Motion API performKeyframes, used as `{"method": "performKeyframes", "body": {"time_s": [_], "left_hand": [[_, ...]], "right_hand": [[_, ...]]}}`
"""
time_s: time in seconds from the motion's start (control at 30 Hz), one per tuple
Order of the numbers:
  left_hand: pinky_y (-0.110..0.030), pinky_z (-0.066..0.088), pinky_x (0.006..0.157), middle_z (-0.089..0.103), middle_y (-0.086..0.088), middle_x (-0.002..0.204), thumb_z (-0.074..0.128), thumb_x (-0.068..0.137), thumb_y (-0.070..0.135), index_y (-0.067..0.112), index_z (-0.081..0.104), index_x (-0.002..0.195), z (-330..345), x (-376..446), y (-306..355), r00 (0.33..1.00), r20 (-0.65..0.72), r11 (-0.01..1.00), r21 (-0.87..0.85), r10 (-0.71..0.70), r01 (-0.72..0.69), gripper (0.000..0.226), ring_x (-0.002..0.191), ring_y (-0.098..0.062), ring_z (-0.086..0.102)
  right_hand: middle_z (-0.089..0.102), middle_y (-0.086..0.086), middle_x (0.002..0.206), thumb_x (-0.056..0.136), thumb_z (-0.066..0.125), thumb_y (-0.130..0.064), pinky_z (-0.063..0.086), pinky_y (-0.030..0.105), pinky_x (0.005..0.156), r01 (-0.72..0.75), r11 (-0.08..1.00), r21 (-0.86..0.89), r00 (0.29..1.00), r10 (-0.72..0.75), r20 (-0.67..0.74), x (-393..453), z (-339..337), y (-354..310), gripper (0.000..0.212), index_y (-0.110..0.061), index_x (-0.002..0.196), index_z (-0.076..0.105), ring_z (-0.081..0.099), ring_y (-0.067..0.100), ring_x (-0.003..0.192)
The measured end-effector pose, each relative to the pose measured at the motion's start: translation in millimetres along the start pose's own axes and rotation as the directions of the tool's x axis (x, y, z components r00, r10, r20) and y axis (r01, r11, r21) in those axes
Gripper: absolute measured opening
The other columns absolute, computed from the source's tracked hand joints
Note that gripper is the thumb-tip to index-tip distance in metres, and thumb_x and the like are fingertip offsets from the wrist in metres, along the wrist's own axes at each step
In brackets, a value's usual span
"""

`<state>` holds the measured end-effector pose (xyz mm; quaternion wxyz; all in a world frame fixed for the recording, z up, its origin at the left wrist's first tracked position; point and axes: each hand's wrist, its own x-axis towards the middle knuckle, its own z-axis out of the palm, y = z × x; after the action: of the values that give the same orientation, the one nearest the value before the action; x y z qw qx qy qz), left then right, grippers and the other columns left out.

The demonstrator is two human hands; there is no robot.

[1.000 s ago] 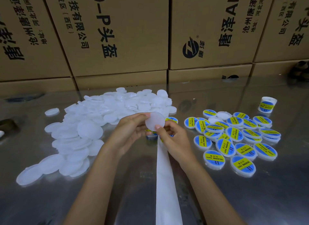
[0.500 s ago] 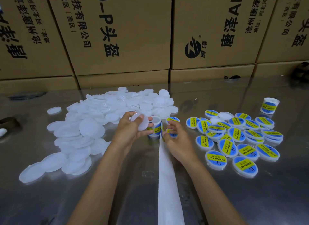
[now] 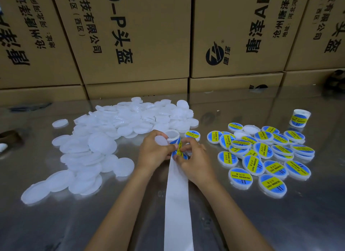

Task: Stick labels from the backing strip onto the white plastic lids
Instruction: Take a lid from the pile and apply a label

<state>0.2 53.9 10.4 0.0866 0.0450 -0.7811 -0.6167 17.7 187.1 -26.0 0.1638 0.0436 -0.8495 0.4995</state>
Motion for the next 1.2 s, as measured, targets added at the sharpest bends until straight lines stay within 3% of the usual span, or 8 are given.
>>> {"method": "performKeyframes", "body": {"time_s": [0.17, 0.27, 0.33, 0.53, 0.73, 0.93, 1.1, 1.2], "left_hand": [[-0.014, 0.048, 0.046, 0.063, 0.001, 0.081, 0.083, 0.07, -0.002, 0.015, 0.063, 0.087, 1.9, 0.9, -2.4, 0.997, -0.07, 0.997, -0.074, -0.025, 0.02, 0.031, 0.061, -0.005, 0.063], [-0.026, 0.058, 0.058, 0.066, -0.007, 0.084, 0.08, 0.07, -0.006, 0.014, 0.065, 0.087, -1.4, 1.7, -2.1, 0.996, -0.049, 0.983, -0.169, -0.08, 0.07, 0.03, 0.07, -0.014, 0.069], [-0.038, 0.06, 0.072, 0.066, -0.015, 0.091, 0.08, 0.07, -0.005, 0.013, 0.066, 0.088, -3.7, 2.1, 0.2, 0.996, -0.043, 0.981, -0.184, -0.075, 0.066, 0.028, 0.08, -0.028, 0.067], [-0.018, 0.051, 0.053, 0.065, -0.005, 0.082, 0.083, 0.071, 0.0, 0.017, 0.068, 0.085, -6.3, -0.3, 5.8, 0.998, 0.013, 0.982, -0.175, -0.063, 0.064, 0.026, 0.07, -0.017, 0.064], [-0.028, 0.057, 0.068, 0.066, -0.006, 0.091, 0.084, 0.072, 0.004, 0.021, 0.067, 0.086, -7.3, -1.9, 9.8, 0.998, 0.049, 0.992, -0.116, -0.037, 0.043, 0.027, 0.081, -0.022, 0.065], [-0.042, 0.06, 0.083, 0.068, -0.011, 0.1, 0.085, 0.072, 0.006, 0.019, 0.068, 0.09, -7.9, -3.1, 9.6, 0.998, 0.052, 0.991, -0.126, -0.04, 0.047, 0.029, 0.091, -0.03, 0.067], [-0.031, 0.057, 0.071, 0.067, -0.006, 0.094, 0.085, 0.071, 0.005, 0.021, 0.068, 0.087, -7.5, -2.1, 8.1, 0.999, 0.039, 0.992, -0.123, -0.031, 0.036, 0.028, 0.082, -0.022, 0.066], [-0.036, 0.058, 0.075, 0.066, -0.006, 0.092, 0.084, 0.071, 0.004, 0.019, 0.068, 0.088, -5.7, -2.2, 7.2, 0.999, 0.03, 0.992, -0.125, -0.026, 0.03, 0.028, 0.083, -0.023, 0.065]], "right_hand": [[0.062, -0.01, 0.092, 0.078, 0.081, -0.022, 0.045, 0.023, 0.085, 0.014, 0.999, 0.038, 1.0, -0.014, 0.004, 0.9, 2.2, -1.9, 0.039, -0.035, 0.1, 0.052, 0.047, 0.009, 0.105], [0.062, -0.008, 0.098, 0.079, 0.075, -0.015, 0.041, 0.009, 0.078, 0.006, 0.988, 0.152, 1.0, -0.002, -0.025, 3.0, 0.7, -4.2, 0.033, -0.03, 0.101, 0.057, 0.052, 0.014, 0.105], [0.062, -0.006, 0.102, 0.08, 0.071, -0.01, 0.042, 0.01, 0.079, -0.001, 0.977, 0.212, 0.999, 0.01, -0.038, 3.9, -1.6, -4.8, 0.032, -0.03, 0.1, 0.057, 0.055, 0.016, 0.105], [0.061, -0.006, 0.107, 0.077, 0.077, -0.012, 0.043, 0.018, 0.081, -0.045, 0.984, 0.172, 0.998, 0.036, 0.056, 3.5, -1.6, -2.5, 0.04, -0.032, 0.104, 0.055, 0.052, 0.005, 0.094], [0.058, -0.011, 0.09, 0.075, 0.081, -0.018, 0.049, 0.026, 0.078, -0.023, 0.991, 0.13, 0.999, 0.019, 0.031, 2.9, -2.8, -3.5, 0.036, -0.029, 0.098, 0.055, 0.052, 0.0, 0.079], [0.057, -0.011, 0.076, 0.075, 0.08, -0.013, 0.041, 0.012, 0.063, 0.047, 0.995, 0.084, 0.999, -0.046, -0.01, 0.5, -5.7, -6.7, 0.025, -0.02, 0.081, 0.056, 0.051, -0.005, 0.069], [0.053, -0.011, 0.065, 0.074, 0.081, -0.011, 0.041, 0.012, 0.059, -0.007, 0.992, 0.127, 1.0, 0.006, 0.005, 0.7, -6.7, -8.7, 0.026, -0.02, 0.077, 0.056, 0.049, -0.001, 0.058], [0.052, -0.012, 0.061, 0.075, 0.08, -0.011, 0.041, 0.014, 0.057, -0.046, 0.988, 0.145, 0.999, 0.042, 0.03, 0.8, -6.9, -9.9, 0.026, -0.018, 0.075, 0.054, 0.049, 0.0, 0.055]]}}
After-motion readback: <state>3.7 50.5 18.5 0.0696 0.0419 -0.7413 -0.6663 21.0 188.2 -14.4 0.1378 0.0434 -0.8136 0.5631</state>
